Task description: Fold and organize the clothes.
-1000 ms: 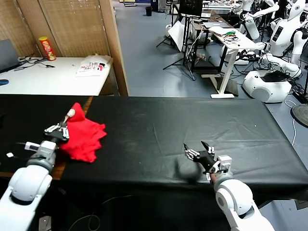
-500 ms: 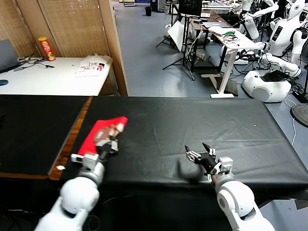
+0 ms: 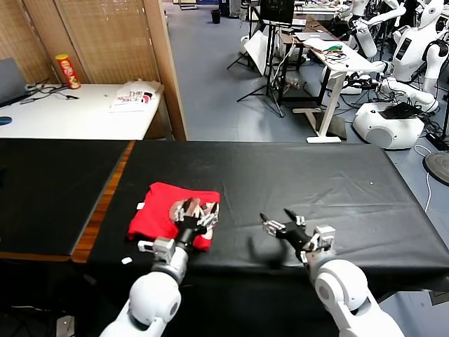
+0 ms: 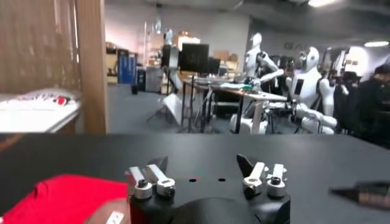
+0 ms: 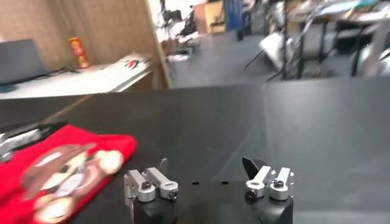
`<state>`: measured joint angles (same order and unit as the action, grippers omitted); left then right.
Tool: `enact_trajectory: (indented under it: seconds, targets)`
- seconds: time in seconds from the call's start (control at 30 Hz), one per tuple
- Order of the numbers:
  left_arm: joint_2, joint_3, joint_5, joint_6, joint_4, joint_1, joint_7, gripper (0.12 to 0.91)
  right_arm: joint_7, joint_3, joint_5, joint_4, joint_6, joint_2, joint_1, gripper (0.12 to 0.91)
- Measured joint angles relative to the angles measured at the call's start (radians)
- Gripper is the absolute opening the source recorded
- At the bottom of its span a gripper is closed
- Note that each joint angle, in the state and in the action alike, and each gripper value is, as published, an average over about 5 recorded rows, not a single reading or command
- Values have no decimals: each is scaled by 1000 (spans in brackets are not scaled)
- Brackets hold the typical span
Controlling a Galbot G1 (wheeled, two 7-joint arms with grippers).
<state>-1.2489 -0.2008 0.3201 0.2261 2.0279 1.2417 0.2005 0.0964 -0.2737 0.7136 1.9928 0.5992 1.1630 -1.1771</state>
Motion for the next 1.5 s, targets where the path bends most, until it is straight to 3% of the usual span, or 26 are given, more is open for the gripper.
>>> enact_trajectory:
  seconds: [0.2, 0.4, 0.5, 0.67, 0.83, 0.9, 0.97, 1.07, 1.13, 1.43, 1.5]
  targets:
    - [85, -53, 0, -117, 33, 26, -3, 798, 1, 129, 48, -85, 21, 50, 108, 798]
    - [128, -97, -1, -160, 62, 73, -3, 798, 6, 221, 59, -194, 21, 120, 201, 793]
    - [136, -113, -1, -169, 71, 93, -4, 798, 12, 246, 58, -239, 15, 146, 226, 739]
    - [148, -137, 0, -182, 78, 117, -6, 798, 6, 260, 13, -286, -16, 162, 244, 483]
    - [152, -151, -1, -189, 78, 131, -13, 798, -38, 259, -104, -314, -72, 143, 261, 219]
    - [153, -153, -2, -190, 77, 134, -14, 798, -63, 253, -168, -317, -103, 125, 262, 153]
    - [154, -156, -2, -192, 73, 137, -14, 798, -86, 245, -224, -313, -132, 103, 256, 135]
    - [158, -163, 1, -207, 61, 143, -23, 798, -99, 226, -268, -288, -170, 60, 237, 145]
    - [160, -168, 9, -220, 53, 147, -34, 798, -83, 208, -271, -259, -196, 29, 216, 202]
    - [170, -168, 35, -208, 41, 150, -38, 798, 108, 106, -294, -64, -359, -61, 34, 680]
    - [175, -166, 44, -194, 44, 152, -36, 798, 142, 87, -318, -28, -392, -65, -14, 748]
